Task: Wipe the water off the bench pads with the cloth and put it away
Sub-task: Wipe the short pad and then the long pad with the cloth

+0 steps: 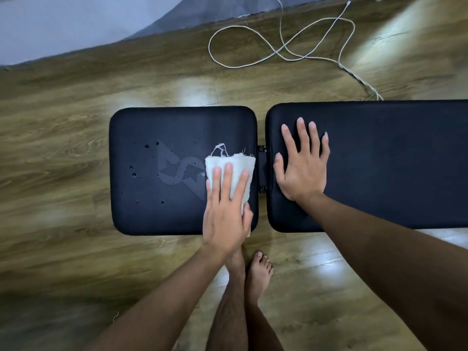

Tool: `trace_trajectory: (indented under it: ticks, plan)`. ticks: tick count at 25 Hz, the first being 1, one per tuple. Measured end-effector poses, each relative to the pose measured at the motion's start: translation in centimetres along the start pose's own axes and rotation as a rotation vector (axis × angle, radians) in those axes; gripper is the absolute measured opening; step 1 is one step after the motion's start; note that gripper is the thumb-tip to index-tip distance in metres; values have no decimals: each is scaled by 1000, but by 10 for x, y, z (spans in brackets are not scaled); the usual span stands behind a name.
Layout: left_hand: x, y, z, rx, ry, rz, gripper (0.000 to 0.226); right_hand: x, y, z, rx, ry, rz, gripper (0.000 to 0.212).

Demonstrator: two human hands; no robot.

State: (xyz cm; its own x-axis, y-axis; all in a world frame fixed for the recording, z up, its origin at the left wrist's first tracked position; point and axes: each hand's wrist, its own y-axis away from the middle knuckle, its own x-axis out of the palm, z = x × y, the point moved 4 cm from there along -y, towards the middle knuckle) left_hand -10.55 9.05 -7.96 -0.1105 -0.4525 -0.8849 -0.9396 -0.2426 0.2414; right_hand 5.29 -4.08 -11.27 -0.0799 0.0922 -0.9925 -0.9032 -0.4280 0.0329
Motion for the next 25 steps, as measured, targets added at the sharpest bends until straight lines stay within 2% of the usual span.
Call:
trace_trajectory:
  ticks: [3,7,10,12,17,20,25]
  plan:
    - [-7,-23,8,-38,75,-30,69,1,1,0,3,2,-1,62]
    - [-42,-121,40,-182,48,-76,68,1,0,0,-1,3,-3,63]
    - [-50,-148,46,-92,-43,-39,66,2,0,0,-2,6,-10,63]
    - [-47,-129,45,-41,-40,-43,66,1,0,-1,-1,13,-10,62]
    - [-22,-32,41,-35,32,-48,65,1,0,-1,-1,21,-5,62]
    - [-12,-7,42,-24,68,-47,65,1,1,0,1,10,-11,62]
    - [-16,-13,28,-197,4,-115,64,1,1,-1,7,6,-22,61]
